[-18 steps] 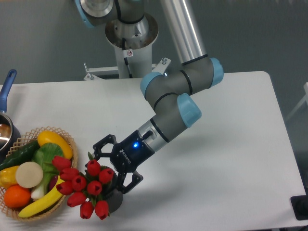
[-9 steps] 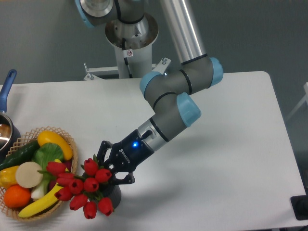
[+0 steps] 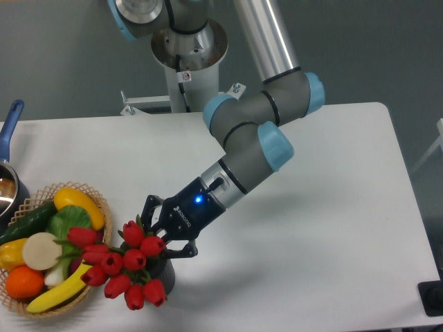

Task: Pick up the flowers from the vase
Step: 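Lower the gripper around the tulip stems above the vase rim, then close the gripper on the tulip stems, then lift the tulip bunch up out of the grey vase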

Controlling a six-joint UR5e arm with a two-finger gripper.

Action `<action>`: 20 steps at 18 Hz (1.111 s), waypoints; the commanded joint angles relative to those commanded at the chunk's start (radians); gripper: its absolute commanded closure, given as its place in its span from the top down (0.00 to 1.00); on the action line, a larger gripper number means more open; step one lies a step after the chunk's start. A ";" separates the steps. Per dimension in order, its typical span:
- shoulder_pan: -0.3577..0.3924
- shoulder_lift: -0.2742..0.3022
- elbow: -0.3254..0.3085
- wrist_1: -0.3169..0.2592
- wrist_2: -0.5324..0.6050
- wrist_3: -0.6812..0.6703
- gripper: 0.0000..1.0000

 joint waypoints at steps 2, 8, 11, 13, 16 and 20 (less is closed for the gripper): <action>0.008 0.018 0.002 0.000 -0.026 -0.002 0.00; -0.006 0.026 0.064 0.000 -0.031 -0.002 0.00; -0.005 0.037 0.066 0.000 -0.032 -0.002 0.00; -0.002 0.051 0.069 0.000 -0.034 -0.002 0.00; 0.005 0.067 0.084 0.000 -0.037 -0.002 0.00; 0.005 0.069 0.106 0.000 -0.061 -0.005 0.00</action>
